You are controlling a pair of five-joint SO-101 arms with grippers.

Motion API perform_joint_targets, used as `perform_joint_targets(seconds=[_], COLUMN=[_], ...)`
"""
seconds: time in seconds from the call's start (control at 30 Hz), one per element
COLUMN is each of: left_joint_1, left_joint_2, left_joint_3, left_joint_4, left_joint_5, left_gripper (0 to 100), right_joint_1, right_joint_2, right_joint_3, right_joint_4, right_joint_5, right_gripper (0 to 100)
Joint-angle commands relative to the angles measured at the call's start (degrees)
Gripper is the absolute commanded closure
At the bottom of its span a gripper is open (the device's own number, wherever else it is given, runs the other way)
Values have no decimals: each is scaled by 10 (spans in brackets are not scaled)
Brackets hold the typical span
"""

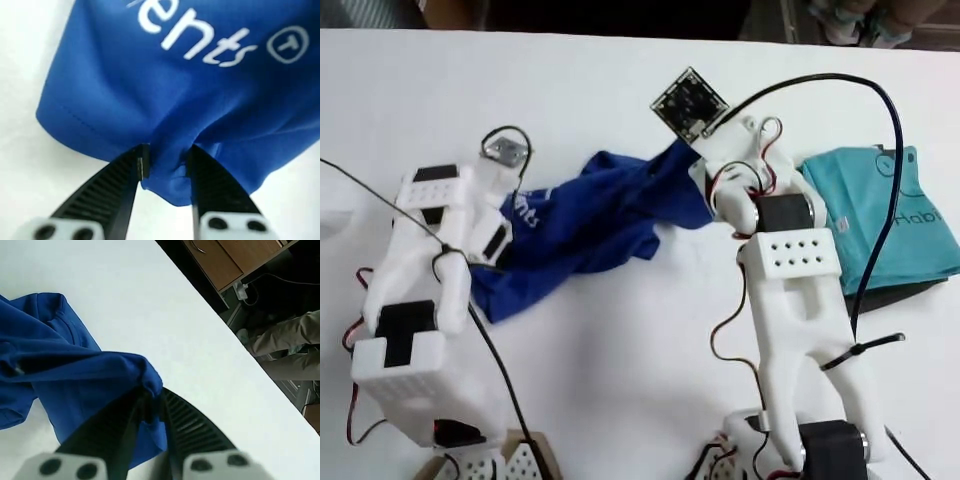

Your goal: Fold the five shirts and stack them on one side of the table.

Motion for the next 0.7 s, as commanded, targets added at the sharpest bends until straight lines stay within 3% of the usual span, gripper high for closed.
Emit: perform_joint_targets(seconds=[0.0,0.27,0.67], left_joint_1=[-7,-49,-50], left_joint_2=[-42,-70,-69], left_joint_3=[-7,-6,-1], left_joint_4=[15,18,18], left_joint_5=[-4,-14,-32], left_gripper=[825,820,821], right_joint_1=[-2,-2,-3], right_joint_2=[-2,-2,-2], right_joint_3=[-16,-16,-16], right_joint_4=[-14,-14,-14], right_joint_5=[3,3,2], right_gripper=[978,978,978])
